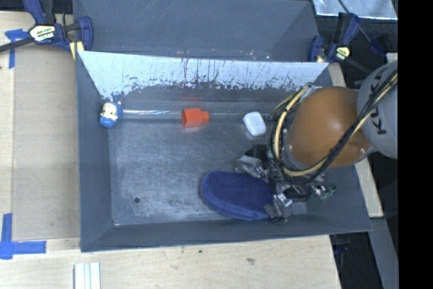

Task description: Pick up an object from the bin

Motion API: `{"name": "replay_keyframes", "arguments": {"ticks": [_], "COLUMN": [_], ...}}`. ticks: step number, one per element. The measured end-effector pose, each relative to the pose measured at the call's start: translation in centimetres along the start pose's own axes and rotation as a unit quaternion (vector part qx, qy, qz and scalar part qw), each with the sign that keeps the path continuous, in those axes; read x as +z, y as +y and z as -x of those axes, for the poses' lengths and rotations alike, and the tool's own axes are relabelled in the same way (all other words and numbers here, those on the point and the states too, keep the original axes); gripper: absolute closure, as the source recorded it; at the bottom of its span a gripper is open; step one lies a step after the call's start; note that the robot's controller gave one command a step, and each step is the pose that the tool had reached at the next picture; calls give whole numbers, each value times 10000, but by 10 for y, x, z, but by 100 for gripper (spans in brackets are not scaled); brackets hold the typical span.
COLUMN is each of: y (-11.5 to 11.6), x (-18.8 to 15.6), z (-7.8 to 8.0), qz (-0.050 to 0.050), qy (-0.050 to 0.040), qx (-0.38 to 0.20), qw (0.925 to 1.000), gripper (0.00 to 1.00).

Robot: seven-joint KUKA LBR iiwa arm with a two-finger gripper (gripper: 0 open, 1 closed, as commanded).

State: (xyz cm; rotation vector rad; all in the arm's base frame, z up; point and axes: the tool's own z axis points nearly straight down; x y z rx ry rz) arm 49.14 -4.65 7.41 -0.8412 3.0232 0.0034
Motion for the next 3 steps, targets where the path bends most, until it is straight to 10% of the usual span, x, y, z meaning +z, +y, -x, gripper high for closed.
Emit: {"name": "replay_keyframes", "arguments": {"ticks": [1, 2, 3], "y": [0, -26, 14], "x": [-3, -101, -210], "z": [3, 25, 17], "qz": [-15, -35, -35], "qy": [-26, -21, -28], "qx": [5, -62, -168], "qw": [10000, 10000, 9998], "gripper": [100, 100, 100]}}
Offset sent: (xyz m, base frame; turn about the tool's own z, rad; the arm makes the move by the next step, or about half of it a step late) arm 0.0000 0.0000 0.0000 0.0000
